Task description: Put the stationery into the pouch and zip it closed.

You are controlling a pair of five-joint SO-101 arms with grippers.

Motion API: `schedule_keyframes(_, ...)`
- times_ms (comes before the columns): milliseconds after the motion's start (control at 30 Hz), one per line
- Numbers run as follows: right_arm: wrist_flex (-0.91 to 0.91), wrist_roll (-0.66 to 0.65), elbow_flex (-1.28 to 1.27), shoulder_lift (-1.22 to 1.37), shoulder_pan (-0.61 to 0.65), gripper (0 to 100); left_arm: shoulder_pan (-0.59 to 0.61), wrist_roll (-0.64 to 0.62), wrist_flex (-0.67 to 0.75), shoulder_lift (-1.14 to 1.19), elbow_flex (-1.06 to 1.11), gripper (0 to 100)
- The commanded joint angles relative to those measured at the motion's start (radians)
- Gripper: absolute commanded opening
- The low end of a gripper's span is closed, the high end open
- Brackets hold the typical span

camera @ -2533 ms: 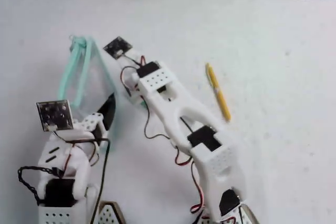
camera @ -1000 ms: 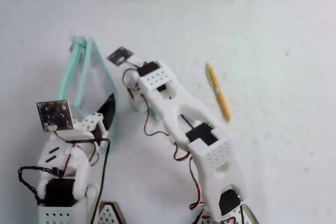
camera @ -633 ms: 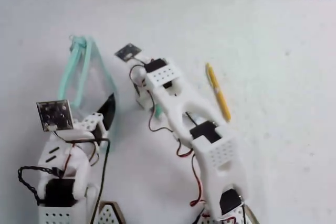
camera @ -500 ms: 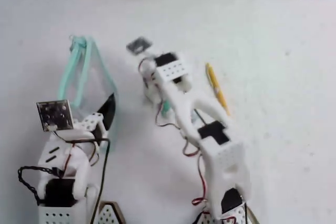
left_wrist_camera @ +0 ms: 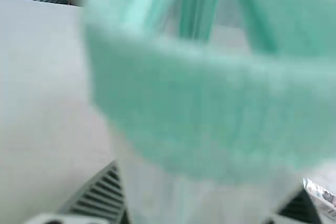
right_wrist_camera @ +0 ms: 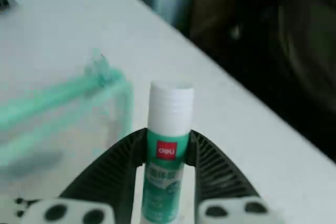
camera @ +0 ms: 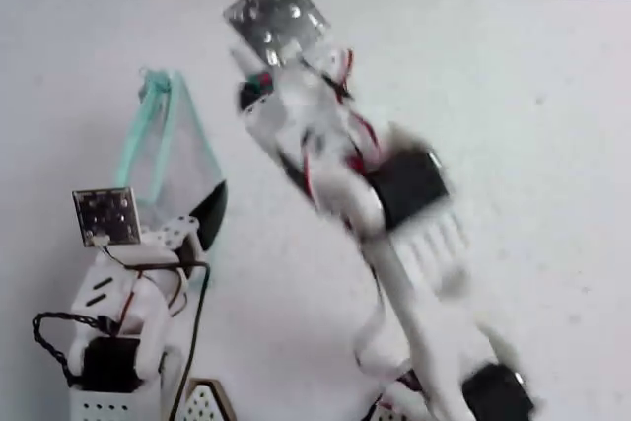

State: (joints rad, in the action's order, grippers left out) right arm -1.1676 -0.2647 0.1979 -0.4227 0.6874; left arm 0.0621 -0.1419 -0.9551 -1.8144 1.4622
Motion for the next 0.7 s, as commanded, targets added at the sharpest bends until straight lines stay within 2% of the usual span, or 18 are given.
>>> schedule_keyframes(0, 0.124, -0.003, 0.023, -0.119, 0.147, 1.8, -0.018, -0.006, -0.038, -0.010, -0.068, 30)
schedule_keyframes(200, 0.295, 0.012, -0.034, -0.119, 0.306, 1.8, -0.051, -0.005, -0.078, -0.010, -0.083, 30)
schedule_keyframes(367, 0.493, 0.138, -0.250, -0.099, 0.291, 1.7, -0.051, -0.005, -0.078, -0.010, -0.083, 30)
schedule_keyframes(533, 0.645, 0.146, -0.442, -0.157, 0.282, 1.7, -0.050, -0.005, -0.077, -0.010, -0.078, 30)
schedule_keyframes(667, 0.716, 0.146, -0.494, -0.182, 0.283, 1.7, -0.050, -0.005, -0.072, -0.010, -0.078, 30)
